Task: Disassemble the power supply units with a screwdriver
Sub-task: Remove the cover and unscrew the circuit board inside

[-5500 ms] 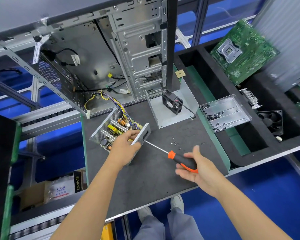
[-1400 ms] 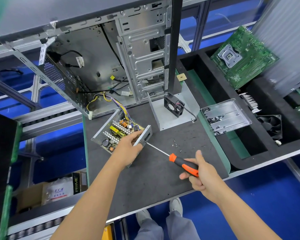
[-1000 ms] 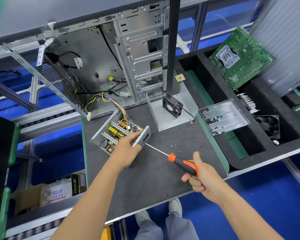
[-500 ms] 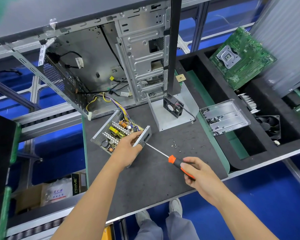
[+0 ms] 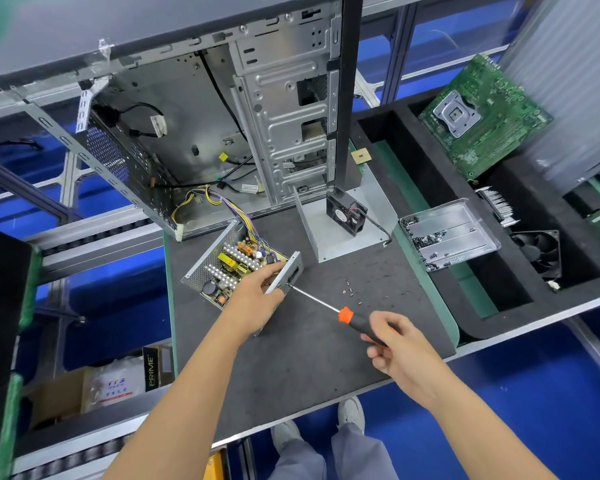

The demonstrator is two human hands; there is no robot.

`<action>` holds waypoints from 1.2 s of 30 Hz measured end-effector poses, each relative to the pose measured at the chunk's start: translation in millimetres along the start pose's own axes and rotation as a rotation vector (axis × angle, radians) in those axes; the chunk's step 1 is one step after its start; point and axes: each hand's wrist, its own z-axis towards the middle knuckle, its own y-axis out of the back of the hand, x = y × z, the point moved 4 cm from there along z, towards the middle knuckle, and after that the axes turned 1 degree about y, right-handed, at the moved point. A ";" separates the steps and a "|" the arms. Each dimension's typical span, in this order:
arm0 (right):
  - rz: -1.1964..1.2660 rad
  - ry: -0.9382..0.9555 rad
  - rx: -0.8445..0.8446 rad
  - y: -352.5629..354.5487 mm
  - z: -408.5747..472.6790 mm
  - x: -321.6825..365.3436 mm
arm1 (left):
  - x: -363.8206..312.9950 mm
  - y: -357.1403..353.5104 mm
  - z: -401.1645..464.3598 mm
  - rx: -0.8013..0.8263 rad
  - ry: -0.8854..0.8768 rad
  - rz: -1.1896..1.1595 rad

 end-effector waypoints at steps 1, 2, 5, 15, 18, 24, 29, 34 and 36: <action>-0.026 -0.060 0.008 -0.8 -0.5 0.6 | -0.3 -0.2 -0.1 -0.001 0.000 0.000; -0.075 -0.109 0.015 0.3 -0.5 0.1 | -0.6 -0.4 0.0 0.000 -0.001 0.000; -0.161 -0.104 0.041 4.7 0.9 -1.5 | -1.3 -0.3 -0.2 0.000 -0.002 0.001; 0.154 -0.162 0.069 7.7 5.1 -4.5 | -0.8 -0.2 0.0 -0.001 0.000 0.003; 0.000 -0.113 0.074 11.6 7.8 -4.1 | -0.5 0.3 0.3 -0.004 0.002 0.004; -0.009 -0.092 0.122 5.4 4.7 0.4 | 1.0 -1.0 0.8 -0.009 0.008 -0.015; -0.158 -0.066 0.105 7.4 5.0 -4.4 | 0.2 -0.7 0.8 -0.008 0.014 -0.019; -0.016 -0.022 0.041 6.0 8.0 -3.8 | -0.6 -0.5 0.1 -0.011 0.017 -0.015; -0.098 -0.131 0.067 4.6 7.2 -5.5 | -0.3 -0.1 0.0 -0.012 0.022 -0.009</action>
